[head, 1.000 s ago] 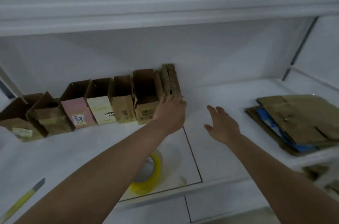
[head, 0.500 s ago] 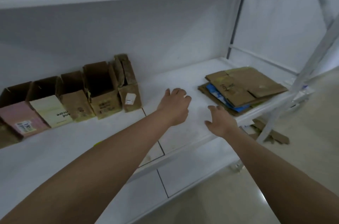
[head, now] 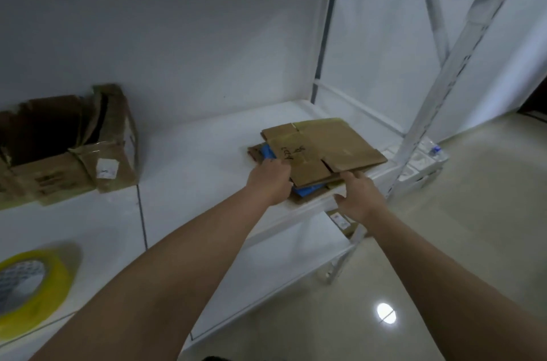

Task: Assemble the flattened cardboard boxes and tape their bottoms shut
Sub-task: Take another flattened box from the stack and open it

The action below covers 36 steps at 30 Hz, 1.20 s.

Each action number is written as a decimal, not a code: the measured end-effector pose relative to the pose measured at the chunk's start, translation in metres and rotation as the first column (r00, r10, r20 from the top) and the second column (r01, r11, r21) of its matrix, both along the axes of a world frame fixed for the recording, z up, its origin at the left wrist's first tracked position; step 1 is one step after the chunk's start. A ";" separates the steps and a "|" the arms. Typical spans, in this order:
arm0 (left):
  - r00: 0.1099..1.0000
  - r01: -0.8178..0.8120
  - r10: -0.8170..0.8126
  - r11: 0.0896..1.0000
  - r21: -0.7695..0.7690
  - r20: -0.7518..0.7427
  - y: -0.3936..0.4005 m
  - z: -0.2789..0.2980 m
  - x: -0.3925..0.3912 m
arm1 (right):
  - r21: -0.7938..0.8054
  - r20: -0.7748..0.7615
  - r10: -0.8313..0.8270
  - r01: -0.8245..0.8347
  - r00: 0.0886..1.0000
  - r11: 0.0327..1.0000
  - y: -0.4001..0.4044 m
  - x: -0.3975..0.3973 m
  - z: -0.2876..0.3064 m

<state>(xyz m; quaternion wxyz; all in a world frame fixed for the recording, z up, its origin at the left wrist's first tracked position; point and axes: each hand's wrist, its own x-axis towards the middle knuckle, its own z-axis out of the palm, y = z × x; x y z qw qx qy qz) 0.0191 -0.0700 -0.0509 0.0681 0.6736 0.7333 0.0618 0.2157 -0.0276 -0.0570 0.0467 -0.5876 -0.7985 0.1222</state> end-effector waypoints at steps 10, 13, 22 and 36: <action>0.998 -0.044 0.048 0.995 -0.088 0.043 0.048 -0.024 -0.004 | -0.033 0.031 0.073 -0.072 0.997 0.997 0.047 -0.009 -0.010; 0.995 -0.079 0.083 0.994 -0.081 0.050 0.060 -0.030 -0.011 | -0.032 0.026 0.068 -0.067 0.997 0.997 0.065 -0.009 -0.012; 0.874 -0.275 0.262 0.961 -0.028 0.410 0.091 -0.039 -0.018 | -0.192 0.095 0.173 -0.153 0.980 0.969 0.096 -0.015 -0.039; 0.332 -0.421 0.319 0.892 -0.164 0.888 0.117 -0.028 0.003 | -0.097 -0.011 0.041 -0.042 0.999 0.994 0.091 -0.002 -0.033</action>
